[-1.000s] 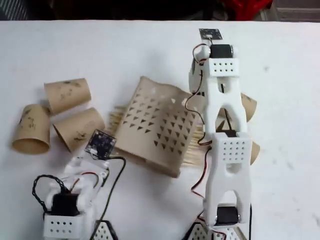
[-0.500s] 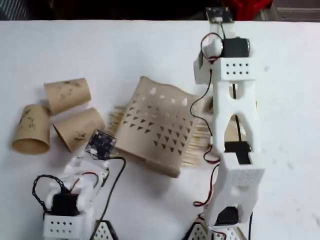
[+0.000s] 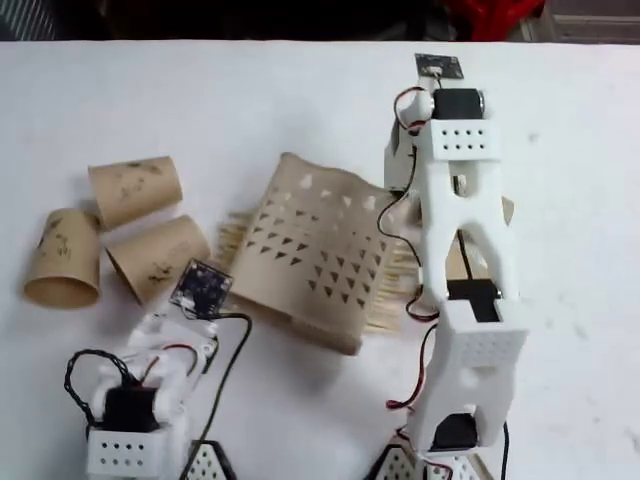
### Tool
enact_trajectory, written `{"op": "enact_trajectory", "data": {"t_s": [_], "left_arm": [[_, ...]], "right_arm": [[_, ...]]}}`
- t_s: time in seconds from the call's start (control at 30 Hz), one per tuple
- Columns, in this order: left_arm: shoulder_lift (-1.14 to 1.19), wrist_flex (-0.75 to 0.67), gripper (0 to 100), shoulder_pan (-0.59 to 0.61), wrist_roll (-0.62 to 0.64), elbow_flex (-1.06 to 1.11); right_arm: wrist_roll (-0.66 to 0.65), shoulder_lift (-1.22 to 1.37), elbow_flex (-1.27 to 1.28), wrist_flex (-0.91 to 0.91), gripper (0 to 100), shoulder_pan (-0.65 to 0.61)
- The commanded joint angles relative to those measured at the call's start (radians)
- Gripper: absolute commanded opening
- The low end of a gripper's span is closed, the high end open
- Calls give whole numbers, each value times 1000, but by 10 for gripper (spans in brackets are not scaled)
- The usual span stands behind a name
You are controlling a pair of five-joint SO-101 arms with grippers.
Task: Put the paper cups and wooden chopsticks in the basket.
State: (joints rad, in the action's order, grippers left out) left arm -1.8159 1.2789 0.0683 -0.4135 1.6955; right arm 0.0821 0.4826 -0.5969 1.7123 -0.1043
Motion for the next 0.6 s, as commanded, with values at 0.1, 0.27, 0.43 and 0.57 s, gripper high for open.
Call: {"op": "enact_trajectory", "data": {"t_s": [0.1, 0.27, 0.43, 0.57], "left_arm": [[-8, 6, 143, 5, 8, -3], [-8, 6, 143, 5, 8, -3], [-8, 6, 143, 5, 8, -3], [-8, 6, 143, 5, 8, -3]], "right_arm": [[29, 31, 3, 7, 188, -22], [164, 61, 61, 8, 187, -93], [259, 54, 118, 7, 187, -128], [279, 61, 129, 5, 147, -117]]}}
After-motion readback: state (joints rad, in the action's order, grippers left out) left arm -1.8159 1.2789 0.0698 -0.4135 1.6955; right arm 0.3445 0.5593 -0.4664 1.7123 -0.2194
